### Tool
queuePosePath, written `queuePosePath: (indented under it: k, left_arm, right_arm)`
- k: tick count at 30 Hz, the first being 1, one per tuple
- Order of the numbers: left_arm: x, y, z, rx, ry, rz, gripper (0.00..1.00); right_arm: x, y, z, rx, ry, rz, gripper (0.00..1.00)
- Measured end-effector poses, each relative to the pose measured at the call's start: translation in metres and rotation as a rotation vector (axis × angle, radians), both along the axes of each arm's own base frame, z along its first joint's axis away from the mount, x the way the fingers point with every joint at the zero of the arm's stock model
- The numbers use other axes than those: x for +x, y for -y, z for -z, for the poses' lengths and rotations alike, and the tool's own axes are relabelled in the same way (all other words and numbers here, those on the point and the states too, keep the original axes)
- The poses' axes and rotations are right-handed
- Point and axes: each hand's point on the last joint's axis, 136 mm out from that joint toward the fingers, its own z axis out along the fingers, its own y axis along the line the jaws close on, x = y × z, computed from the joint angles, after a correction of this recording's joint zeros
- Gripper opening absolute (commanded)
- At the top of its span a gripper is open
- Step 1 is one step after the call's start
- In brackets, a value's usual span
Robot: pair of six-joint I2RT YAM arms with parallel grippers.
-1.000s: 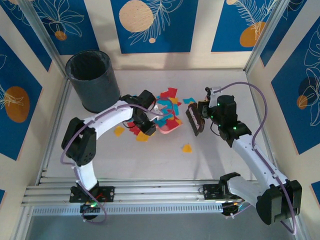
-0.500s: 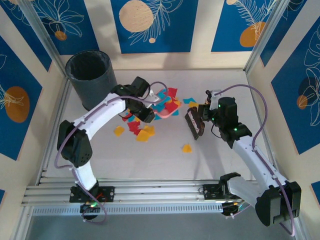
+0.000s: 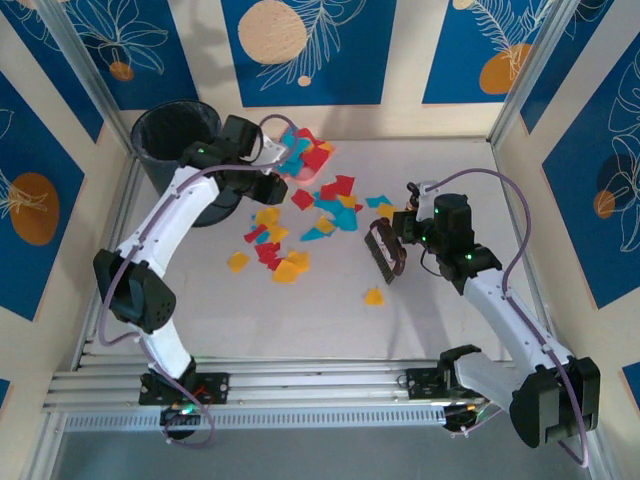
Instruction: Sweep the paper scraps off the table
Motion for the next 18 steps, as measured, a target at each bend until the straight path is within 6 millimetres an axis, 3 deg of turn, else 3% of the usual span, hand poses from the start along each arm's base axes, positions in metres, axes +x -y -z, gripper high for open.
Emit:
queuePosePath:
  k: [8, 18]
  left_arm:
    - [0.023, -0.038, -0.033, -0.116, 0.021, -0.133, 0.0]
    - [0.04, -0.067, -0.054, -0.246, 0.025, -0.229, 0.0]
  right_arm:
    - [0.0, -0.002, 0.005, 0.006, -0.018, -0.01, 0.0]
    - [0.001, -0.005, 0.014, 0.005, -0.052, -0.016, 0.0]
